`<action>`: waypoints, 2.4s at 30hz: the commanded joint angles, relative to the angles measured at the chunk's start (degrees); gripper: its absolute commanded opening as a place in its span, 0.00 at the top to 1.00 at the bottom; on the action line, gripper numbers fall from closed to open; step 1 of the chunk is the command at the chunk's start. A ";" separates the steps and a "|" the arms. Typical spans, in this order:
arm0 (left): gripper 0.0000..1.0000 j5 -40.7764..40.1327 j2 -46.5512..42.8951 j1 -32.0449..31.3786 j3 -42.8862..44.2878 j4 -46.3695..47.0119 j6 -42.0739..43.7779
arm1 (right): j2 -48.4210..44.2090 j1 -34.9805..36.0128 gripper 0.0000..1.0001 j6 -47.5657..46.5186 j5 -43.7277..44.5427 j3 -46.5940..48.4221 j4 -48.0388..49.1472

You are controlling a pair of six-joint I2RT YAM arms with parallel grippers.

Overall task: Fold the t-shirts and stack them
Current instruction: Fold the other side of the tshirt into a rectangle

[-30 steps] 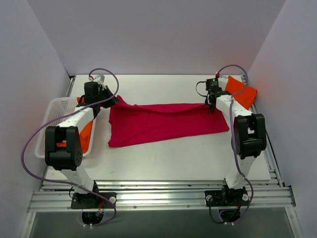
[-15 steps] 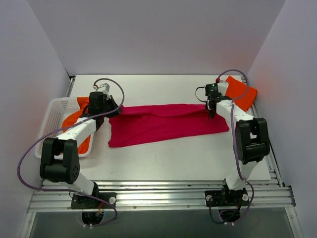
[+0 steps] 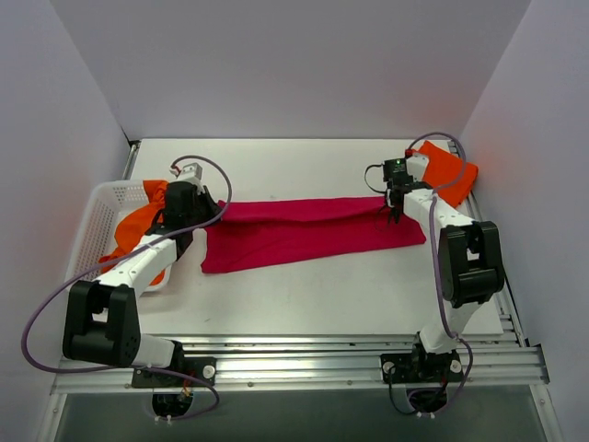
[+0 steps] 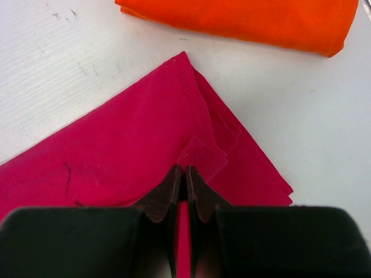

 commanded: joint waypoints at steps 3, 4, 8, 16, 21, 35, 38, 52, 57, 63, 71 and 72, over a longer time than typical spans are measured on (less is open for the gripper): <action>0.98 -4.24 -3.21 -2.22 -3.83 2.31 0.54 | 1.82 -2.16 1.00 1.48 3.24 -2.89 0.38; 0.98 -4.86 -3.73 -2.74 -4.45 2.22 0.19 | 2.78 -2.51 1.00 1.74 3.41 -3.16 0.29; 0.98 -9.51 -4.96 -6.16 -7.08 0.91 -2.62 | 3.84 -2.86 0.51 3.50 4.81 -4.39 -0.50; 0.29 -23.12 -5.31 -14.17 -9.21 -7.07 -7.80 | -0.62 -2.52 0.00 6.14 8.15 -7.03 -2.34; 0.18 -29.82 -13.03 -15.67 -9.11 -8.68 -9.21 | -6.60 0.99 0.00 5.97 10.44 -5.28 -5.15; 0.30 -26.85 -8.58 -14.35 -9.89 4.15 -8.95 | 1.98 22.07 0.09 4.03 -8.36 9.13 4.77; 0.32 -25.34 -6.73 -14.17 -11.48 8.10 -9.74 | 8.57 26.91 0.10 3.95 -10.82 15.54 4.77; 0.36 -23.50 -7.16 -10.84 -15.44 12.15 -10.36 | 27.22 38.70 0.13 3.15 -10.65 36.64 -0.76; 0.36 -22.27 -8.04 -9.69 -16.41 12.51 -10.80 | 30.12 39.94 0.13 2.80 -10.39 39.64 -1.73; 0.37 -22.00 -8.92 -9.16 -17.11 12.68 -10.80 | 33.37 39.76 0.13 1.66 -9.86 42.89 -2.96; 0.38 -21.83 -9.01 -8.64 -17.37 13.12 -10.80 | 35.22 39.50 0.22 1.13 -10.30 44.21 -3.14; 0.38 -21.65 -8.92 -8.64 -17.46 13.29 -10.80 | 35.22 39.41 0.26 1.04 -10.47 44.30 -3.14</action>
